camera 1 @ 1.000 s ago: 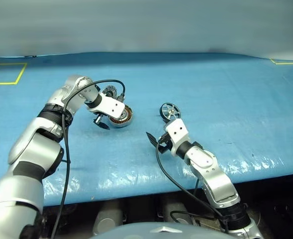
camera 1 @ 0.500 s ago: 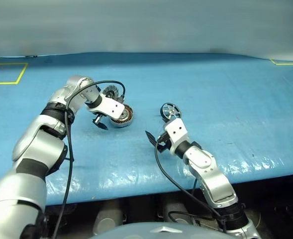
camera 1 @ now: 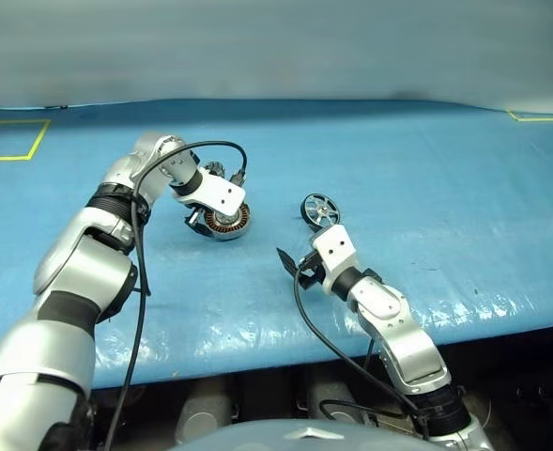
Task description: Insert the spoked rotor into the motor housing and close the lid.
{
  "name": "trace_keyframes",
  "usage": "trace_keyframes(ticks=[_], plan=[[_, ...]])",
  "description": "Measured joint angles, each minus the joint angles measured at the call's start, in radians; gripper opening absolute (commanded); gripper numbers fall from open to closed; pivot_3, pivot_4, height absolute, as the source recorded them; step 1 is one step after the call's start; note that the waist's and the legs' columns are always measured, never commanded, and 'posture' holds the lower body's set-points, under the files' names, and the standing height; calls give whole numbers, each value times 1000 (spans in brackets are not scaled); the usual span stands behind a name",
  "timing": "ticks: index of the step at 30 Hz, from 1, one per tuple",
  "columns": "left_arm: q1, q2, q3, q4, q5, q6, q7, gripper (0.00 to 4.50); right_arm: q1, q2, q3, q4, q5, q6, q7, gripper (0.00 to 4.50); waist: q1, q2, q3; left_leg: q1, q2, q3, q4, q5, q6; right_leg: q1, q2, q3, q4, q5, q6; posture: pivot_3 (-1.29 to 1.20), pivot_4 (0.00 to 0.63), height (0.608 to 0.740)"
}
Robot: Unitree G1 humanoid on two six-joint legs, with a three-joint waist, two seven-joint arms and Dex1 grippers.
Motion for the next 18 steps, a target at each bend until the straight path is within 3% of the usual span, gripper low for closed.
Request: trace_keyframes(ticks=[18], plan=[[60,3,-22,0,36,-49,-2,4500,0,-2,-8,-2,0,0,-6,4465,1,0,0,0,0,0,0,0,0,0,0,0,0,2,-3,0,150,740]])
